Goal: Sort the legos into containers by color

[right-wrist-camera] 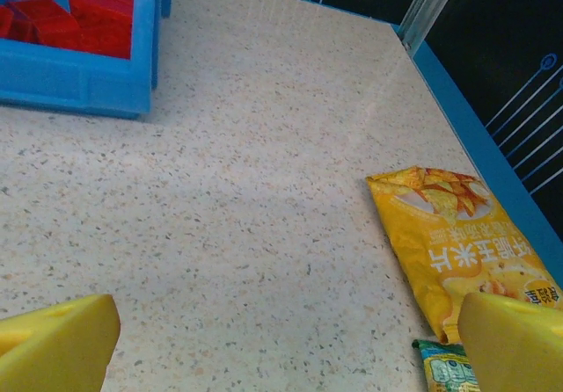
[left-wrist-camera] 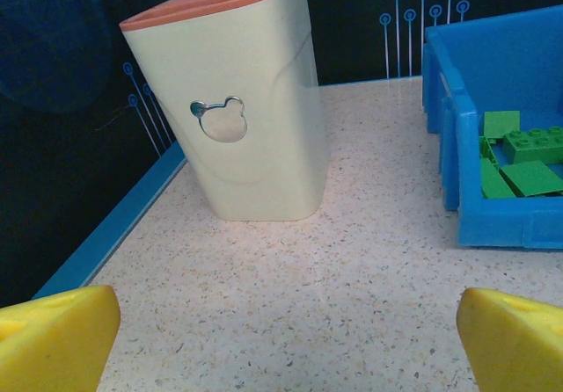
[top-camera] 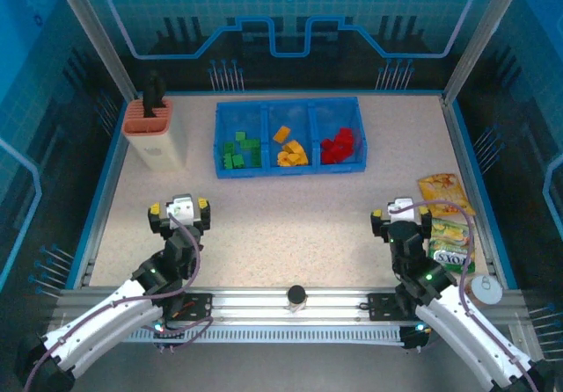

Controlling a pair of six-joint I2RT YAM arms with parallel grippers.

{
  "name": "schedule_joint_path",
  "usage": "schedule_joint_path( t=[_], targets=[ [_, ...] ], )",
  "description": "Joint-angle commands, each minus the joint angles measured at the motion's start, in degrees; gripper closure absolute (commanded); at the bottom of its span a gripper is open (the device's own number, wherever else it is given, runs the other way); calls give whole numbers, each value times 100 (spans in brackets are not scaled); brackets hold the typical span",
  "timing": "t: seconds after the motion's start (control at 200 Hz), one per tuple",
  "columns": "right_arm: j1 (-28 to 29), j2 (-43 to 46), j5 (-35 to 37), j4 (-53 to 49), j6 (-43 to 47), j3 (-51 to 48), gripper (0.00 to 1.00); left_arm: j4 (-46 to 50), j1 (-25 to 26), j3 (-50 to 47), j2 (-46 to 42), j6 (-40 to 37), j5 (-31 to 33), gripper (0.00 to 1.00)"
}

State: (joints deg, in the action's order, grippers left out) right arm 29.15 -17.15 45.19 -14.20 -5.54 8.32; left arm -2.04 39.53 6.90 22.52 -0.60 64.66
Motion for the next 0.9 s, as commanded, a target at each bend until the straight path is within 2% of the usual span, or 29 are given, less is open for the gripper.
schedule_joint_path(
  t=[0.0,0.14,0.35,0.575,0.895],
  targets=[
    [-75,280,-52,180,-41,120,0,-176,-48,-35,7,-92,-15,1],
    [-187,526,-123,25,-80,97,0,-480,-42,-116,37,-228,-120,1],
    [-266,363,-152,251,-14,85,0,-774,-113,-188,95,-291,-138,1],
    [-313,431,-404,2468,881,-731,0,-919,-303,-232,105,-291,-251,1],
    [-533,-102,-757,3461,1020,-912,0,-1454,-641,-322,387,-375,-567,1]
  ],
)
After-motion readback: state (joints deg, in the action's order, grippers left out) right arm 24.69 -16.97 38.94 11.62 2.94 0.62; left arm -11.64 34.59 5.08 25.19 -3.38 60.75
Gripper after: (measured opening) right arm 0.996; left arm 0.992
